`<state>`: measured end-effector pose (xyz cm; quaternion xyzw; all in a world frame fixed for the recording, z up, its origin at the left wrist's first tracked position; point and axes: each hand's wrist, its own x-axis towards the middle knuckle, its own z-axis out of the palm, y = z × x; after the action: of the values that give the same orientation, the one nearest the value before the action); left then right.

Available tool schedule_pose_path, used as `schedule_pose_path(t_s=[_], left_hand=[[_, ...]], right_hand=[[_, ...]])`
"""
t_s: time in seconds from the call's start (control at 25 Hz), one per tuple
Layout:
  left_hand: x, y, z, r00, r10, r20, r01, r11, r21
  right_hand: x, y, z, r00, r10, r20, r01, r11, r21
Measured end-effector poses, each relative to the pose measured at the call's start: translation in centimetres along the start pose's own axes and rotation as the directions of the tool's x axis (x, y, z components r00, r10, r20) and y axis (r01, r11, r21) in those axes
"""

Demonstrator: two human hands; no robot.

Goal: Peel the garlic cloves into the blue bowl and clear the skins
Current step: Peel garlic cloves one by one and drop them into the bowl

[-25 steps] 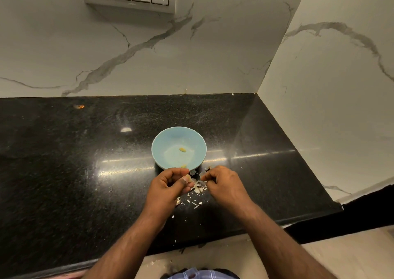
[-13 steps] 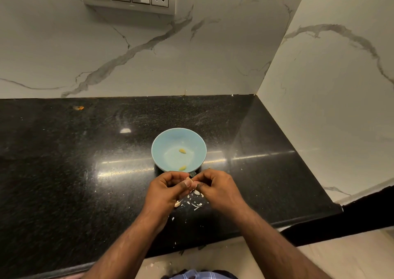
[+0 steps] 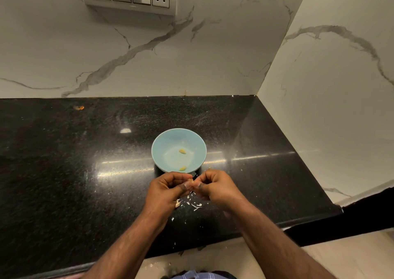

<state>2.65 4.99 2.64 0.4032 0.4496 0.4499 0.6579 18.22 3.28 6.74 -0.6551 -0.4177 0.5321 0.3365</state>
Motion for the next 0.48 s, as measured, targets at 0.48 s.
schedule_pose_path(t_s=[0.48], left_hand=[[0.05, 0.12, 0.57, 0.985, 0.17, 0.023, -0.171, 0.961, 0.219]], right_hand=[[0.57, 0.23, -0.09, 0.979, -0.185, -0.084, 0.186, 0.982, 0.008]])
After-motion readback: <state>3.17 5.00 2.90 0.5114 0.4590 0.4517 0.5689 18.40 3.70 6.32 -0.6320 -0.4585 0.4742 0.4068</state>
